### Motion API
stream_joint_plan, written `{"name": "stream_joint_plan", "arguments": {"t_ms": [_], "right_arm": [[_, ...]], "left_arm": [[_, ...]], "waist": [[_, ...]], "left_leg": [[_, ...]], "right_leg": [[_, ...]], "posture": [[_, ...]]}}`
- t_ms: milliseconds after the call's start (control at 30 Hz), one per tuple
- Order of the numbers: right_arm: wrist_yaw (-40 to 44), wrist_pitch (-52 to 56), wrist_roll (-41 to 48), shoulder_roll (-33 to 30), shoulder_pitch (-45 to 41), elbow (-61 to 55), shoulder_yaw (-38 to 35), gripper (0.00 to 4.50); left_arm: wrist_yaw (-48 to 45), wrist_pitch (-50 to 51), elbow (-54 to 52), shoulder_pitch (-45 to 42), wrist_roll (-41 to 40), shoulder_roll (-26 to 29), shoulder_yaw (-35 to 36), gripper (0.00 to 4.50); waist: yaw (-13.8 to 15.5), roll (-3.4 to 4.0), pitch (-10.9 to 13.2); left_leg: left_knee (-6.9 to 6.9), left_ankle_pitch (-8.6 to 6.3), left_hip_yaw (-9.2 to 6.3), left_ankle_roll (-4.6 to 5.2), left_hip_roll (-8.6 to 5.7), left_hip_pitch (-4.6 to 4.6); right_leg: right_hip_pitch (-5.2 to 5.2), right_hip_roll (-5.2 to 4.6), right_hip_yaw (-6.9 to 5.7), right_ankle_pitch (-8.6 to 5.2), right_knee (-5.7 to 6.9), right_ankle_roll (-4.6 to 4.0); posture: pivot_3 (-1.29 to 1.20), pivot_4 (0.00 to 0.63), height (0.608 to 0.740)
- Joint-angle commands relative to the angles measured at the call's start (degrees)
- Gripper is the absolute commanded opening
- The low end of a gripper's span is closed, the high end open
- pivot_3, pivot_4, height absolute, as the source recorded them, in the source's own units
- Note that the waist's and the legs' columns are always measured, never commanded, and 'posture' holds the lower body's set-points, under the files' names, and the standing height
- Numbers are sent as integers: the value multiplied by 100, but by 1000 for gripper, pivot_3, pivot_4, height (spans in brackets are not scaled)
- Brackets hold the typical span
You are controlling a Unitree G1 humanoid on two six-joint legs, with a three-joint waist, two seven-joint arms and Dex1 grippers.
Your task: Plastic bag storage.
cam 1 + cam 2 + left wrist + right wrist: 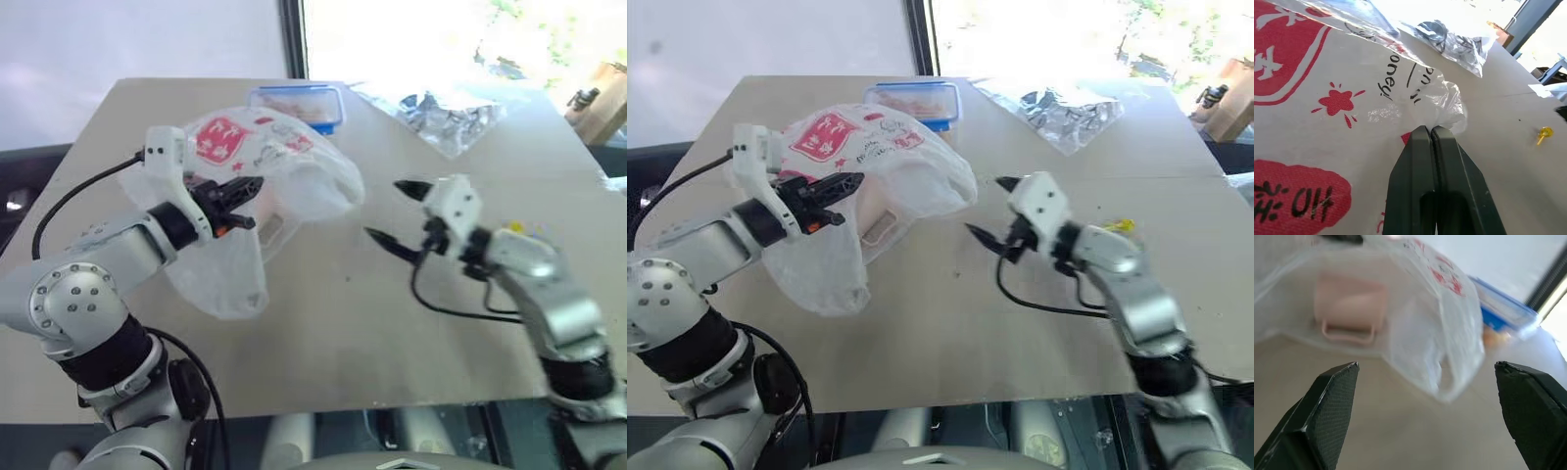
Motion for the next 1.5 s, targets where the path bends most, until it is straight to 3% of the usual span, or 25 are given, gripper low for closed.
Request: {"name": "stream_joint_plan", "arguments": {"t_ms": [33, 133, 233, 400, 533, 633, 867, 900, 1033, 1133, 1267, 1300, 1367, 1500], "right_arm": [[24, -121, -632, -1059, 372, 421, -554, 4490], [650, -1162, -980, -2087, 511, 1729, -596, 4490], [1175, -2156, -1272, -2583, -5, 3321, -207, 4490], [1336, -3000, -1865, -2053, -1881, 6396, 449, 4490], [1095, -3179, -2315, -1557, -2866, 8220, 753, 4490], [1209, -3090, -2416, -1310, -3283, 9103, 822, 3721], [1755, -3021, -2133, -1212, -3547, 9450, 524, 266], [1840, -3012, -1992, -1219, -3516, 9323, 416, 62], [2101, -2854, -1691, -1288, -3179, 8522, 188, 62], [2371, -2017, -1243, -1265, -2817, 7549, -86, 62], [1900, -1090, -988, -1114, -2336, 6323, -344, 1881], [1666, -929, -1000, -1055, -2280, 6156, -389, 2579], [1222, -762, -1031, -932, -2308, 6102, -474, 3369], [447, -872, -1039, -702, -2677, 6654, -702, 3369]], "left_arm": [[65, -268, 21, -177, -39, -37, -103, 0], [112, -351, 45, -201, -62, -93, -199, 0], [138, -418, 54, -176, -80, -75, -219, 0], [261, -413, -252, -5, -183, -142, -130, 0], [397, -409, -532, 176, -255, -181, -23, 0], [486, -425, -658, 285, -316, -171, 96, 0], [617, -490, -774, 465, -430, -170, 177, 0], [634, -510, -756, 460, -446, -162, 167, 0], [650, -604, -625, 440, -475, -105, 76, 0], [641, -672, -512, 400, -479, -65, -14, 0], [635, -738, -404, 370, -527, 7, -107, 0], [636, -746, -388, 366, -546, 26, -128, 0], [639, -770, -358, 365, -572, 64, -155, 0], [674, -797, -350, 360, -610, 84, -185, 0]], "waist": [[8, 4, 2], [51, 4, 3], [28, 4, 4], [-125, 9, 7], [-104, 12, 11], [-88, 10, 10], [-72, 10, 10], [-66, 13, 12], [-72, 14, 12], [-66, 15, 13], [-61, 18, 15], [-66, 18, 15], [-66, 18, 15], [-61, 18, 15]], "left_leg": [[3, 1, 0, 1, -3, -3], [12, 0, 17, 5, -18, -10], [27, -9, 33, 21, -19, -12], [27, 4, 35, -1, -10, -2], [27, 7, 33, -8, -6, -11], [26, 7, 36, -9, -9, -13], [54, 6, 16, -9, -12, -2], [57, 6, 15, -9, -13, -3], [61, 6, 10, -9, -14, -5], [60, 6, 10, -9, -13, -9], [56, 5, 11, -9, -10, -12], [56, 5, 12, -9, -10, -11], [57, 5, 13, -9, -11, -11], [57, 5, 13, -8, -14, -11]], "right_leg": [[0, 1, 1, 0, 0, -1], [0, -15, 12, 0, -10, -1], [2, -19, 24, 0, -14, 0], [5, -6, 28, 1, -9, -1], [3, -6, 26, 1, -15, -1], [5, -16, 27, 1, -24, 0], [34, -21, 6, 2, -14, 3], [35, -21, 3, 4, -11, 5], [34, -21, 6, 6, -9, 9], [31, -20, 6, 6, -11, 9], [26, -20, 8, 6, -14, 9], [26, -20, 8, 6, -13, 9], [26, -19, 9, 6, -12, 9], [25, -19, 9, 6, -11, 9]], "posture": [[0, 150, 740], [0, 150, 740], [0, 150, 740], [0, 150, 740], [0, 150, 740], [0, 150, 740], [0, 150, 740], [0, 150, 740], [0, 150, 740], [0, 150, 740], [0, 150, 740], [0, 150, 740], [0, 150, 740], [0, 150, 740]]}}
